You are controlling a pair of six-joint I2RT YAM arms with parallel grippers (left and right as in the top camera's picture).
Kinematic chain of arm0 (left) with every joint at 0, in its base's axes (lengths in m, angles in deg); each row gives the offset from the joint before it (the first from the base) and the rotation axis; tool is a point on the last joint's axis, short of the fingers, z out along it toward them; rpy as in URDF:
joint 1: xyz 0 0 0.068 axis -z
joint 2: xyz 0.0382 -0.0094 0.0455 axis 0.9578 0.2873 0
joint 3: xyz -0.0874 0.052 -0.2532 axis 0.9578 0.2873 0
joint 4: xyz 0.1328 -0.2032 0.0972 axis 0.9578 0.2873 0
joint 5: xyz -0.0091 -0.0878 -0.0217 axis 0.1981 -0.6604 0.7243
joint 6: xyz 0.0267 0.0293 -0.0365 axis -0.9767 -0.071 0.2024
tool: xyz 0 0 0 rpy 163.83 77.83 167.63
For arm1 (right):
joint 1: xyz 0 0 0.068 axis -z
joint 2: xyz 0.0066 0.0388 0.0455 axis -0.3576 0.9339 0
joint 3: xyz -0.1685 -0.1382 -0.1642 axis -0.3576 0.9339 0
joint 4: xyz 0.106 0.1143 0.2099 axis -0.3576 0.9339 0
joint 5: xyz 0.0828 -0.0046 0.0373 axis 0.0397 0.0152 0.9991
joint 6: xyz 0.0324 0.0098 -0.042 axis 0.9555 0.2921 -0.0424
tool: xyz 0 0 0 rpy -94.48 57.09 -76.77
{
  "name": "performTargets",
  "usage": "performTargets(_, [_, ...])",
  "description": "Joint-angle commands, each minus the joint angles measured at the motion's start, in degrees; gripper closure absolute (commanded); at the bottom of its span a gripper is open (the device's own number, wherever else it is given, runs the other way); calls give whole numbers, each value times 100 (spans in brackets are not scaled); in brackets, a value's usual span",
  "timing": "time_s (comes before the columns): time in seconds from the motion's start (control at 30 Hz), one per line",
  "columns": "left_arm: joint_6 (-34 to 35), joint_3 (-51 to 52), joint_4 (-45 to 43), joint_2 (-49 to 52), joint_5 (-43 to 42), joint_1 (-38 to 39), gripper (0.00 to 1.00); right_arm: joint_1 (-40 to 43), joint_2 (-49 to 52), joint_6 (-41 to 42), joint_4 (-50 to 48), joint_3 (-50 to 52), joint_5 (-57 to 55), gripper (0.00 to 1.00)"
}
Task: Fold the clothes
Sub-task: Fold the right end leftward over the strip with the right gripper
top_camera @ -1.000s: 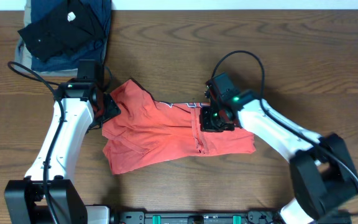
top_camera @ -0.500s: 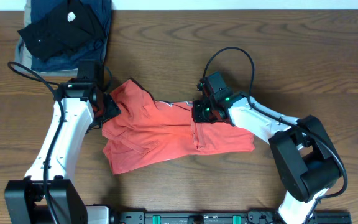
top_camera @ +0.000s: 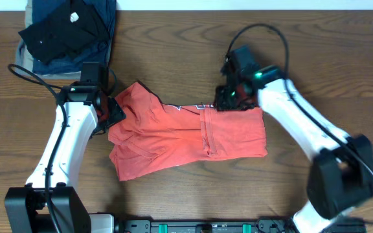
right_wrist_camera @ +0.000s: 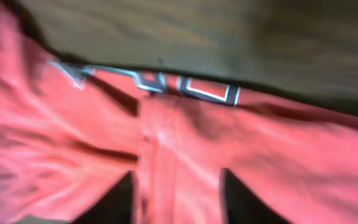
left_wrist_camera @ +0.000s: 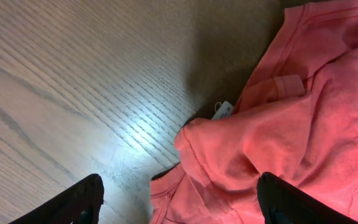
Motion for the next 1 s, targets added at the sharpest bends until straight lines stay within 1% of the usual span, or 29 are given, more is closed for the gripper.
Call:
performTargets(0.0, [33,39,15,33,31,-13,20,17,-348,-313,380,-122,0,40])
performTargets(0.13, [33,39,13,33,31,-13,20,-4,-273,-306,1139,31,-98,36])
performTargets(0.23, [33,39,13,33,31,-13,20,-2,-195,-186,1250,376,-669,34])
performTargets(0.27, [33,39,13,33,31,-13,20,-2,-179,-24,1193,535,-957,35])
performTargets(0.33, [33,39,13,33,31,-13,20,31,-151,293,970,876,-1331,42])
performTargets(0.43, [31,39,17,33,31,-13,20,146,-151,411,656,1320,-1283,51])
performTargets(0.47, [31,39,22,33,31,-13,20,205,-151,514,623,1453,-1283,53])
performTargets(0.53, [31,39,20,33,31,-13,20,293,-151,597,546,1657,-1283,55])
performTargets(0.7, [33,39,-9,33,31,-13,20,424,-151,612,142,2184,-1110,54])
performTargets(0.77, [33,39,-11,33,28,-13,20,424,-151,612,9,2297,-1113,50])
performTargets(0.9, [31,39,-17,33,31,-13,20,426,-186,621,70,2157,-1110,49])
performTargets(0.97, [31,39,-26,33,31,-13,20,426,-247,621,223,1950,-1113,47])
